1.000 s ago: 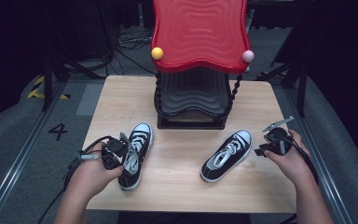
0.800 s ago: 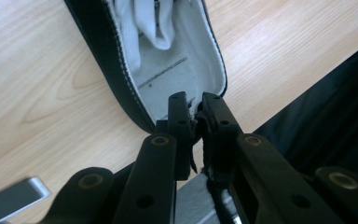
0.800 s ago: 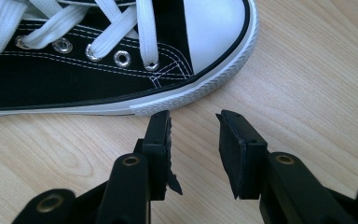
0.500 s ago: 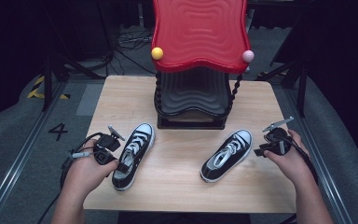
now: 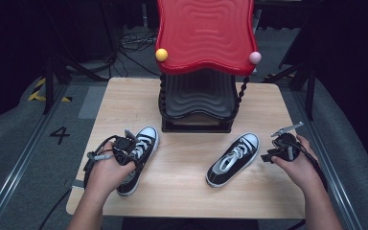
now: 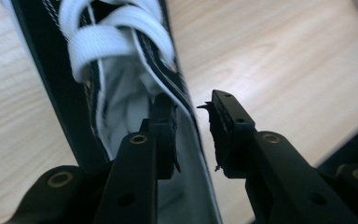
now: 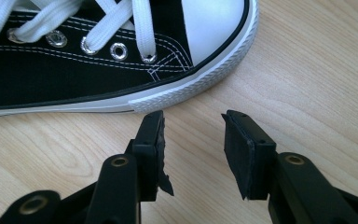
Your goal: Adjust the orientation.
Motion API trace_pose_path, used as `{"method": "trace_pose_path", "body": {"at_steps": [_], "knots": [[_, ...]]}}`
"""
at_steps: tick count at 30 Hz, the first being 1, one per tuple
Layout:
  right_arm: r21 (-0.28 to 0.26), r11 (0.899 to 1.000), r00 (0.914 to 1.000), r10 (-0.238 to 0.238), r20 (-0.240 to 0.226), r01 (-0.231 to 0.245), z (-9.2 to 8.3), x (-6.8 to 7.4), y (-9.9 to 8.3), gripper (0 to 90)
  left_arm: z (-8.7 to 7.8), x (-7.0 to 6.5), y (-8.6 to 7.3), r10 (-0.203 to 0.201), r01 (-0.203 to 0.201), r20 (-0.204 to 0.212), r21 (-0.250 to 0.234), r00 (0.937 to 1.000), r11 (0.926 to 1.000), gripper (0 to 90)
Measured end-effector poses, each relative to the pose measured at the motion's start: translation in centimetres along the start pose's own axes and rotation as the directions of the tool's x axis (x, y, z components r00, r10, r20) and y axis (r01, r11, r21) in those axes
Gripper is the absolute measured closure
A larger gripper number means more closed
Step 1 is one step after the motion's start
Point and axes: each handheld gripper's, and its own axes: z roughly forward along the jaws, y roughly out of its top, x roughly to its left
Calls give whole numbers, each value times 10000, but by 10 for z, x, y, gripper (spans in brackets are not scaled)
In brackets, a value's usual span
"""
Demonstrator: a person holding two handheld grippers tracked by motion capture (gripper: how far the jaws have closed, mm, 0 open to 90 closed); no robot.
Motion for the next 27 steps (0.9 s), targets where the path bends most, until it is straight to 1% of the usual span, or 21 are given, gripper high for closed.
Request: {"method": "trace_pose_path", "body": {"at_steps": [3, 5, 7, 8, 10, 12, 14, 17, 18, 20, 23, 27], "knots": [[-122, 9998, 9999, 153, -34, -153, -1, 0, -1, 579, 9, 0, 1, -4, 3, -155, -71, 9999, 10000, 750], [-163, 9997, 9998, 181, -20, -182, -1, 0, -2, 579, 16, 0, 2, -446, 432, -264, -514, 9987, 9977, 778], [-181, 9996, 9998, 198, -26, -198, -2, 0, -2, 578, 22, -1, 4, -360, 327, -588, -572, 9976, 9978, 814], [-174, 9997, 9998, 192, -39, -193, -1, 0, -3, 577, 23, -2, 5, -385, 345, -673, -597, 9970, 9976, 816], [-153, 9997, 9999, 171, -23, -171, -1, -1, -3, 577, 23, -2, 6, -390, 345, -717, -628, 9967, 9974, 820], [-120, 9997, 9998, 214, -38, -215, 0, -1, -3, 575, 24, -1, 6, -476, 431, -705, -642, 9964, 9970, 819], [-96, 9997, 9998, 202, -36, -202, 1, -1, -3, 575, 25, 0, 6, -662, 619, -603, -708, 9960, 9956, 817], [-66, 9999, 9999, 145, -69, -146, 3, 1, -2, 574, 26, 4, 6, -1087, 1061, -293, -770, 9936, 9914, 813], [-70, 9998, 9998, 183, -99, -184, 4, 2, -2, 573, 26, 6, 7, -1201, 1184, -193, -732, 9926, 9903, 809], [-87, 9997, 9996, 247, -141, -248, 5, 2, -2, 569, 26, 6, 8, -1338, 1324, -161, -669, 9909, 9889, 808], [-26, 9998, 9997, 208, -143, -209, 6, 3, -1, 570, 26, 7, 10, -1575, 1569, -74, -522, 9875, 9862, 804], [33, 9998, 9996, 220, -147, -220, 8, 3, 0, 570, 26, 10, 13, -1689, 1690, 61, -353, 9856, 9850, 793]]}}
